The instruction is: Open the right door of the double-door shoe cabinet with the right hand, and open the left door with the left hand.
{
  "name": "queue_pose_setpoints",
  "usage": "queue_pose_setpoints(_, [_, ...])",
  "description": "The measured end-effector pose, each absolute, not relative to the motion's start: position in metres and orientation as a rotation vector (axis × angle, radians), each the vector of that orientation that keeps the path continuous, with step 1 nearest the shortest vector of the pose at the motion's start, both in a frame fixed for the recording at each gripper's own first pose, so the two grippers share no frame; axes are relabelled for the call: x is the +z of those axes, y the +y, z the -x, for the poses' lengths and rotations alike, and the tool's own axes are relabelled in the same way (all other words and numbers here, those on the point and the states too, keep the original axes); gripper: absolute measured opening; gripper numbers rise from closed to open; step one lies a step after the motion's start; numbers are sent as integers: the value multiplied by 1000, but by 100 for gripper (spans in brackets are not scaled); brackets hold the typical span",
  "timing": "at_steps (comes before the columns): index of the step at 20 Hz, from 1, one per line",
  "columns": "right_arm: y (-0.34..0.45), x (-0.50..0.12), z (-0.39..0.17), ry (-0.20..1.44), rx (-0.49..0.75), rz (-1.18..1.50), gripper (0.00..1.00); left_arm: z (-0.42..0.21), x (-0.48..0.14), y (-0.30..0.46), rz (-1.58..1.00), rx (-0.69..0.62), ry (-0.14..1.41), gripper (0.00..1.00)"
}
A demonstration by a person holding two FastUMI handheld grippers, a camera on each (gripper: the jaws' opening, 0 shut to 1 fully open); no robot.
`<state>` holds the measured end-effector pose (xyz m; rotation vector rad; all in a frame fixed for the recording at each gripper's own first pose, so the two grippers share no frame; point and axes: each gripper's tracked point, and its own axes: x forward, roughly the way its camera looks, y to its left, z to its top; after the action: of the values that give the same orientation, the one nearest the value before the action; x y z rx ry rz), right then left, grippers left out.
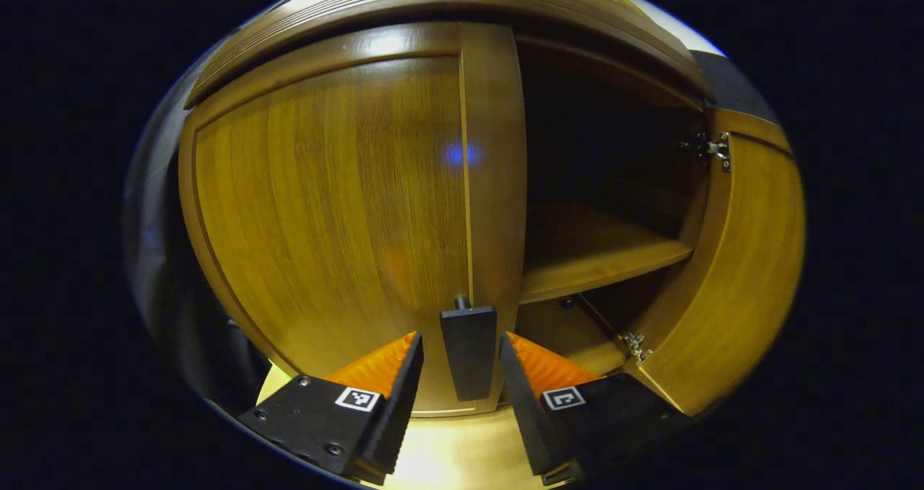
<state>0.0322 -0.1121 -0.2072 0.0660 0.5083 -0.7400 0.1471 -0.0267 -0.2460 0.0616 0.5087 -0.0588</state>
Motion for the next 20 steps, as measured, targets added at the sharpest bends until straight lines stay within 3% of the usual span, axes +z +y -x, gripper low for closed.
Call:
queue_pose_setpoints(2, [-112,-213,-22,521,-757,-80,15,-148,-245,-24,-60,-71,519,63])
queue_pose_setpoints(4, [-114,-216,-15,528,-768,-90,15,-148,-248,-30,-62,-89,521,48])
queue_pose_setpoints(8, [-114,-219,-10,524,-784,-112,15,-151,-248,-29,-72,-63,518,34])
queue_pose_setpoints(16, [-108,-217,-12,516,-761,-117,15,-139,-247,-29,-23,-53,532,29])
queue_pose_setpoints(20, [-104,-215,-15,523,-728,-109,15,-140,-244,-30,-10,-52,526,31])
